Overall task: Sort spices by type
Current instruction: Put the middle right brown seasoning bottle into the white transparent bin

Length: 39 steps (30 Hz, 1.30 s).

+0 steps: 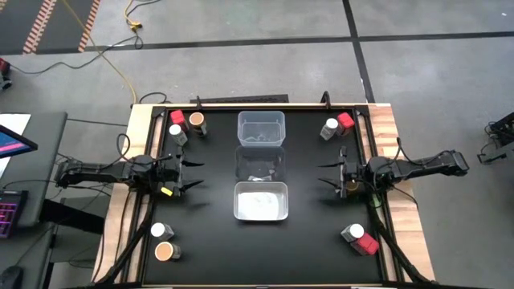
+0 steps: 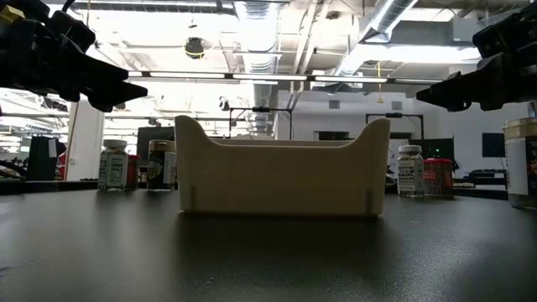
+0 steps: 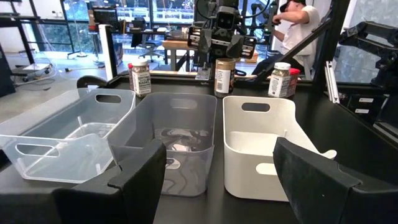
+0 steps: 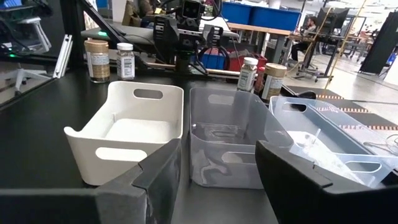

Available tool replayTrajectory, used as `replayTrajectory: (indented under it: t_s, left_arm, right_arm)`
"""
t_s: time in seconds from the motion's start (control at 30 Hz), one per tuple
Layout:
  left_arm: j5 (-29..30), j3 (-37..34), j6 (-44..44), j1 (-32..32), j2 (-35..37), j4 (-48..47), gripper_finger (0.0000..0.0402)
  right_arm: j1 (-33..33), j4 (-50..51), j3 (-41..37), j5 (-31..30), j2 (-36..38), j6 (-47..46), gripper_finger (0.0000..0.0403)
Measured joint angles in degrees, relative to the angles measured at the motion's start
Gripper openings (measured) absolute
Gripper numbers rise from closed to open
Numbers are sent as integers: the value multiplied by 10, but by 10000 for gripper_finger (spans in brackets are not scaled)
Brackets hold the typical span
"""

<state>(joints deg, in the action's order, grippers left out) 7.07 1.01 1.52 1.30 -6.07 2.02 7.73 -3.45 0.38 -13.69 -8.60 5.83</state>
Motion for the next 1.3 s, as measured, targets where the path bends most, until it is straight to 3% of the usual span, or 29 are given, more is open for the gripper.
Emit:
replayTrajectory:
  t_s: [0.47,0.63,0.87,1.3]
  left_arm:
    - [0,0,0,0,0,0,285]
    - [0,0,0,0,0,0,285]
    - [0,0,0,0,0,0,285]
    - [0,0,0,0,0,0,285]
  right_arm:
    - [0,5,8,-4,0,-19,246]
    - [0,2,8,-30,0,-63,292]
    - [-5,-22,25,-50,0,-80,388]
    - [-37,15,172,-62,-68,-95,392]
